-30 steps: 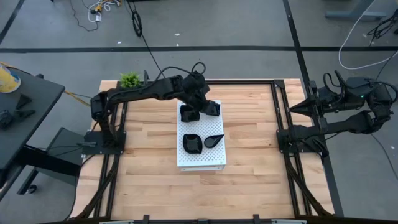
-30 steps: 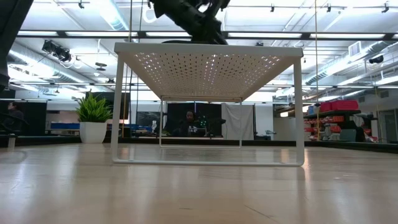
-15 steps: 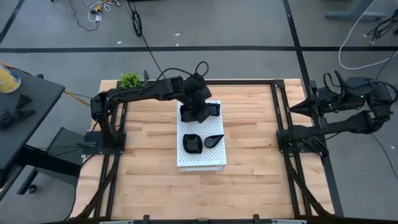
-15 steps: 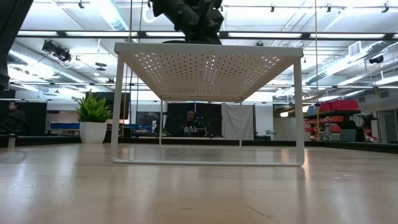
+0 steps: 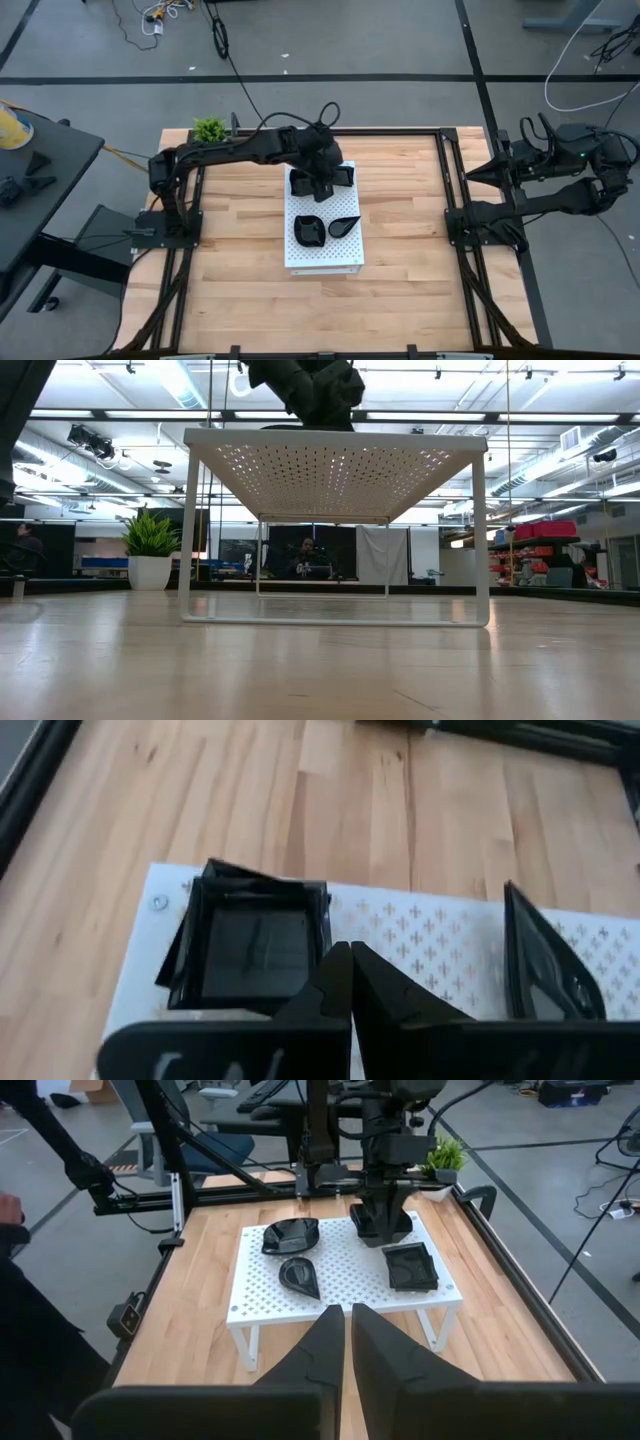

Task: Pick & Place Mini shaped plates
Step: Stack the black square plate on top of the other black square plate on the shelf

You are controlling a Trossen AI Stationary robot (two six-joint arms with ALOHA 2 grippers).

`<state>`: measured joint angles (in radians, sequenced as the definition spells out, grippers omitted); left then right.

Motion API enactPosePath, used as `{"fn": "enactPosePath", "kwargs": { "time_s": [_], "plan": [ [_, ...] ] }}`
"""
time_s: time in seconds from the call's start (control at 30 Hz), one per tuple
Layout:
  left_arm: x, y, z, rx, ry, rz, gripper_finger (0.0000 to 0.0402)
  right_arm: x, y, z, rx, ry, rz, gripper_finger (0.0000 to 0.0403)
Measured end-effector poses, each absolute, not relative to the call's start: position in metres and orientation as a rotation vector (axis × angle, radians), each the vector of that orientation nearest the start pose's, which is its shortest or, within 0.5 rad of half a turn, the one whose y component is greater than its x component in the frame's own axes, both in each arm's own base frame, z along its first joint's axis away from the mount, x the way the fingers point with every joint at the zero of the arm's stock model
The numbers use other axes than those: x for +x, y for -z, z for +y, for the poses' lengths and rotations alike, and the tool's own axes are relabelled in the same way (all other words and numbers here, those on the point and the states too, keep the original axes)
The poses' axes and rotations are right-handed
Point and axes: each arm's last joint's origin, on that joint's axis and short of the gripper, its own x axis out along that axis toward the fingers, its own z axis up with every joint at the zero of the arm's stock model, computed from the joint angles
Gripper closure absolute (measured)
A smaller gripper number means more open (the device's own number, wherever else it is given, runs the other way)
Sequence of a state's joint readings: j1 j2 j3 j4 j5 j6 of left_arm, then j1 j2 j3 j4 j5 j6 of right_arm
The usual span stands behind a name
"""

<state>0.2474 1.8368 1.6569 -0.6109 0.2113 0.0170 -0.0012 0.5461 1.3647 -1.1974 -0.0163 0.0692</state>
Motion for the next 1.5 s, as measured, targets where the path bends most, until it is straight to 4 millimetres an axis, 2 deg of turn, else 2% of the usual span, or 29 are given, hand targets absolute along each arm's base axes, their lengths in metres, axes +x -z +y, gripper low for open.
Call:
{"fn": "enactPosePath", "kwargs": {
  "time_s": [0.3, 0.67, 0.93, 1.23, 1.4, 1.5],
  "plan": [
    [0.396, -0.297, 0.094, -0.136, -0.072, 0.84, 0.0401, 0.008, -0.425, 0.0, 0.071, -0.002, 0.379, 0.0374],
    [0.396, -0.298, 0.095, -0.116, -0.1, 0.839, 0.0401, 0.008, -0.425, 0.0, 0.072, -0.002, 0.38, 0.0374],
    [0.398, -0.299, 0.097, -0.033, -0.105, 0.824, 0.0401, 0.008, -0.425, 0.0, 0.072, -0.002, 0.38, 0.0374],
    [0.403, -0.286, 0.098, -0.033, -0.099, 0.861, 0.0401, 0.008, -0.425, 0.0, 0.071, -0.002, 0.379, 0.0374],
    [0.402, -0.289, 0.099, -0.004, -0.159, 0.86, 0.0401, 0.008, -0.425, 0.0, 0.072, -0.002, 0.379, 0.0374],
    [0.401, -0.298, 0.102, 0.002, -0.181, 0.86, 0.04, 0.008, -0.425, 0.0, 0.072, -0.002, 0.379, 0.0374]
  ]
}}
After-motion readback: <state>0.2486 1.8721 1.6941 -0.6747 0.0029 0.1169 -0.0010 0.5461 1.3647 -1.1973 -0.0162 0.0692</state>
